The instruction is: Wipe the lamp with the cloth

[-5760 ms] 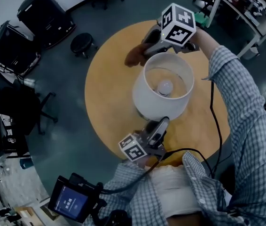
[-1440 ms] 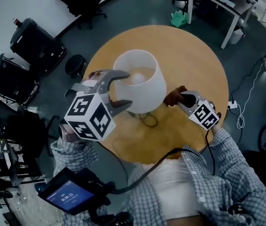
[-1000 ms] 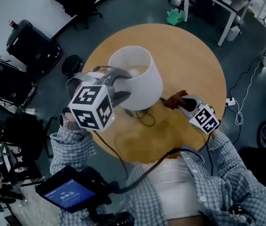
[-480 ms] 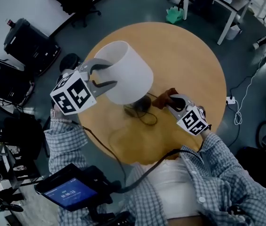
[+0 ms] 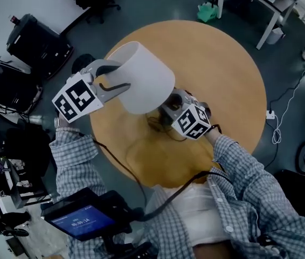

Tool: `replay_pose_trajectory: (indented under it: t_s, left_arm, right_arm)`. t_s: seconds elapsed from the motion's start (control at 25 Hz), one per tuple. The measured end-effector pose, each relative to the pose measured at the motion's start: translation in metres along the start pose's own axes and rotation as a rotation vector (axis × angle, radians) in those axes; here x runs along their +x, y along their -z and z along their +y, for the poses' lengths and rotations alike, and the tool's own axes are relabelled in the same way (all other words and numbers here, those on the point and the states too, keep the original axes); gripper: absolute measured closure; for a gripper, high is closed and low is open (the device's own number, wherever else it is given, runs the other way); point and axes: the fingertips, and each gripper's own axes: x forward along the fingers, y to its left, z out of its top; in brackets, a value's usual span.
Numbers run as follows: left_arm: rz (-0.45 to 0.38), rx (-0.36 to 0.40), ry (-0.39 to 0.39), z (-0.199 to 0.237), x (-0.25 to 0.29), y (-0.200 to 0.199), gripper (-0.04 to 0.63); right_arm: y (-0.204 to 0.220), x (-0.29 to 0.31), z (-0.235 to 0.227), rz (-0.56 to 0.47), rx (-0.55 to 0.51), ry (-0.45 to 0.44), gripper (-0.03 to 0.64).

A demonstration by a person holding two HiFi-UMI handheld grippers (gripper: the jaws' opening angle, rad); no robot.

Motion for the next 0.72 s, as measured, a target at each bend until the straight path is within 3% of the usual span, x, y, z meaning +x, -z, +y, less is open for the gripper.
replay_pose_trajectory:
  t_s: [0.24, 0.36, 0.48, 0.56, 0.72]
  left_arm:
    - [-0.005, -0.020, -0.022, 0.004, 0.001, 0.000, 0.388]
    - [-0.003, -0.017, -0.029, 0.005, 0.004, 0.001, 0.385]
    - [0.000, -0.012, -0.033, 0.006, 0.006, -0.002, 0.385]
    - [-0.002, -0.005, -0.028, 0.005, 0.007, -0.006, 0.383]
    - [-0.002, 0.017, -0.026, 0.004, 0.007, -0.012, 0.383]
  right_arm:
    - [0.003, 0.016, 0.012, 0.036, -0.044, -0.011, 0.521]
    - [0.027, 0.012, 0.038, 0.082, -0.109, -0.053, 0.522]
    - [0.070, 0.003, 0.070, 0.192, -0.180, -0.130, 0.523]
    - [0.091, -0.007, 0.085, 0.228, -0.185, -0.149, 0.523]
    - [0.091, -0.011, 0.085, 0.228, -0.169, -0.146, 0.523]
